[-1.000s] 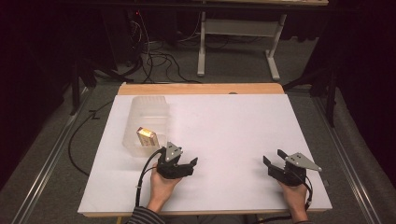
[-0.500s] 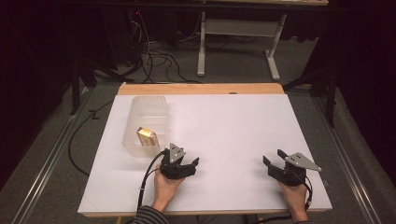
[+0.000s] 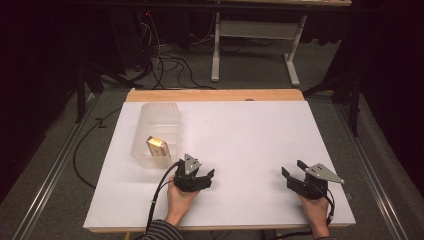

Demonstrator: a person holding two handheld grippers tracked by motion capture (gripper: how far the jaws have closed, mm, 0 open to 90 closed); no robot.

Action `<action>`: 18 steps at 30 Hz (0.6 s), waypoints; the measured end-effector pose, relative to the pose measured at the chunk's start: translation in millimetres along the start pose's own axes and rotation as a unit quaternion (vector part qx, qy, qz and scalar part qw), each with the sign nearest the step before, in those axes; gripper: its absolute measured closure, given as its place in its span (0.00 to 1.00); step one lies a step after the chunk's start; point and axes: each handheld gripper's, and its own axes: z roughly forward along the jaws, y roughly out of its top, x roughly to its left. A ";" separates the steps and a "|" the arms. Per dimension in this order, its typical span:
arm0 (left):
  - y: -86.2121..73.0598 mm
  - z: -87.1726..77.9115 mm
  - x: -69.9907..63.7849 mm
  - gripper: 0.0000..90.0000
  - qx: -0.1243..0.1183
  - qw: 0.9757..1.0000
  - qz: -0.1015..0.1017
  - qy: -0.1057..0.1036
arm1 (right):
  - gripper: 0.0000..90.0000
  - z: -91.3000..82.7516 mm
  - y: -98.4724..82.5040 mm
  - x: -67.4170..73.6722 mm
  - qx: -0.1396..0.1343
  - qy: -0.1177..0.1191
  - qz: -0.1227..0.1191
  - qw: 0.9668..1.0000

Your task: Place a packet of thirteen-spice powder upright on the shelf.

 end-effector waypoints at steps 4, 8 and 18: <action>-2.3 0.6 -1.4 0.32 0.001 1.000 -0.010 0.002 | 0.38 0.0 0.0 0.2 0.000 0.000 0.000 1.000; -3.2 0.0 -0.5 0.32 -0.001 1.000 -0.002 -0.002 | 0.38 0.1 0.1 0.4 0.000 -0.001 -0.001 1.000; -6.7 -3.1 1.2 0.33 -0.023 0.999 0.017 -0.017 | 0.38 0.4 0.0 0.6 0.001 -0.001 -0.002 1.000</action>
